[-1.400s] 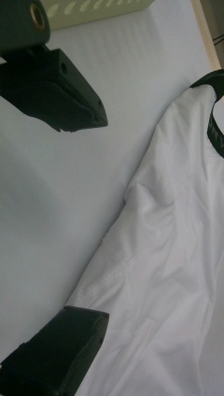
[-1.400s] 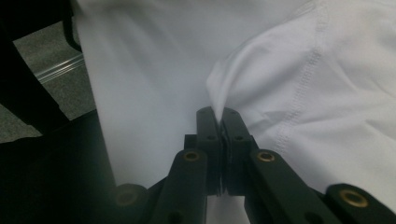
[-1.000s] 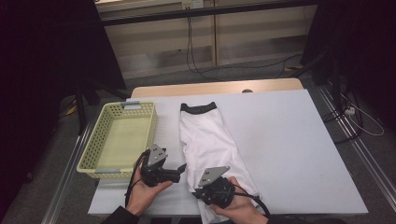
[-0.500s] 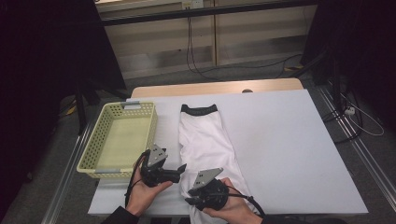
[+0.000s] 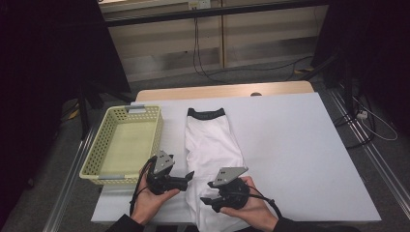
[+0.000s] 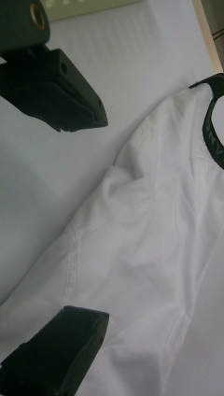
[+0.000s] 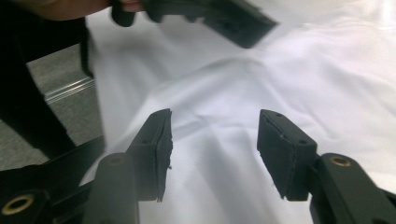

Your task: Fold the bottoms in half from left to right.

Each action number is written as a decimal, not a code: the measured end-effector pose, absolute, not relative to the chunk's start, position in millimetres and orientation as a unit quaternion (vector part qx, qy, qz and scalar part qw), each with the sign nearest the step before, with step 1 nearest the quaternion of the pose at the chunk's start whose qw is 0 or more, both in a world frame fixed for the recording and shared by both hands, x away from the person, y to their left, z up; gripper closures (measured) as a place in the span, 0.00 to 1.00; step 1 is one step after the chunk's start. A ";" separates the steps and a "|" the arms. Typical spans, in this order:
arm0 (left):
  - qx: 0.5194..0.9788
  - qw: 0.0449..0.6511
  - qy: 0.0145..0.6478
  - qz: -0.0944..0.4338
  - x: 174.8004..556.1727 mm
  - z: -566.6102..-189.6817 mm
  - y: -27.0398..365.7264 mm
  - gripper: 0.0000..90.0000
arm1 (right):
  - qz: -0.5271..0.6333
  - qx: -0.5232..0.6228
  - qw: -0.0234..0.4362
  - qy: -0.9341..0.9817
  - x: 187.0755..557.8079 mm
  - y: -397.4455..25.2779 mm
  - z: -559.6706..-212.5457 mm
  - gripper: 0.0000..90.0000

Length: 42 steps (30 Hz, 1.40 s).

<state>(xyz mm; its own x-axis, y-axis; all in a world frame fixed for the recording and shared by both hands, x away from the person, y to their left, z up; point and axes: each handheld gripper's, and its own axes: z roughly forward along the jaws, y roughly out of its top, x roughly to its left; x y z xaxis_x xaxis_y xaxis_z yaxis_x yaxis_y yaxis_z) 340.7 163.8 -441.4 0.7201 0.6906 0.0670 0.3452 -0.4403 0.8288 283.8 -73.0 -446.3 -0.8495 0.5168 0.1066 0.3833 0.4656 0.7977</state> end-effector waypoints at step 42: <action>0.829 0.419 0.315 0.195 336.6 -443.1 158.2 0.08 | 0.400 0.378 0.160 0.819 333.3 -177.0 -449.6 0.49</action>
<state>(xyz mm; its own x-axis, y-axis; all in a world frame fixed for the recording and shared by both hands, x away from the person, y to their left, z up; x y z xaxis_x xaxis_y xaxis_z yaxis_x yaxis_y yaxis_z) 336.6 158.2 -443.1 0.7254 0.6858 0.0595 0.3592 -0.4508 0.8171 333.3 -177.0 -449.6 -0.6628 0.7477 0.0401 0.4917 0.3943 0.7764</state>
